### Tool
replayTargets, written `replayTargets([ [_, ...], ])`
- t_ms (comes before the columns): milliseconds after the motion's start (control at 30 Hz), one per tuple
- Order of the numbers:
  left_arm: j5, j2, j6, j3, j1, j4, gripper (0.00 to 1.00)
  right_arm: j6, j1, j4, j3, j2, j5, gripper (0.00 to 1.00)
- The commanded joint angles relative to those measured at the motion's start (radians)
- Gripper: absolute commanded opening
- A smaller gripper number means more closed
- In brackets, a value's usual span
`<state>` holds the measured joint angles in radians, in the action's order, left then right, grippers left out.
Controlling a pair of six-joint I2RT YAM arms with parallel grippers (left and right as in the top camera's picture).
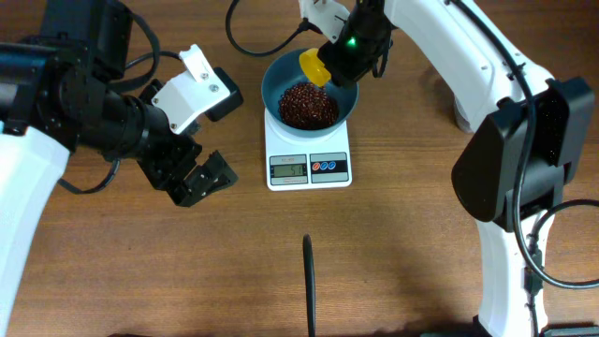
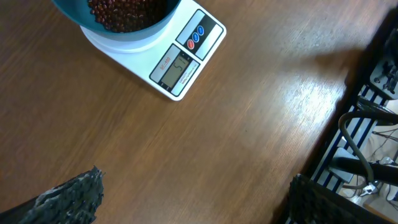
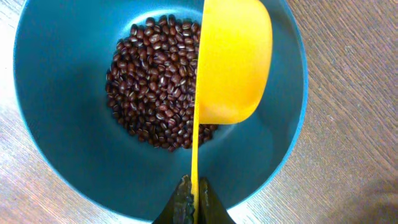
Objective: Scoop item into bowl and weigh 50g on scale
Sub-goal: 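Tilt the scoop over the bowl with the right gripper to pour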
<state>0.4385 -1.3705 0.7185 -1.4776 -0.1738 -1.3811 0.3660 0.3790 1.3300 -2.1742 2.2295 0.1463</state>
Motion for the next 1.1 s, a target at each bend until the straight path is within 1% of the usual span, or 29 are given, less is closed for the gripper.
replayTargets([
  [0,0.017,0.017,0.02,-0.016,-0.002,0.0,0.99,-0.007,0.013,-0.003,0.006,0.003,-0.018,0.04],
  [300,0.017,0.017,0.02,-0.016,-0.002,0.0,0.99,-0.007,0.022,-0.002,0.027,0.003,-0.029,0.04],
  [500,0.017,0.017,0.02,-0.016,-0.002,0.0,0.99,-0.007,0.026,-0.004,0.027,0.003,-0.075,0.04],
  [1067,0.017,0.017,0.02,-0.016,-0.002,0.0,0.99,-0.008,0.033,0.023,0.027,0.003,-0.069,0.04],
])
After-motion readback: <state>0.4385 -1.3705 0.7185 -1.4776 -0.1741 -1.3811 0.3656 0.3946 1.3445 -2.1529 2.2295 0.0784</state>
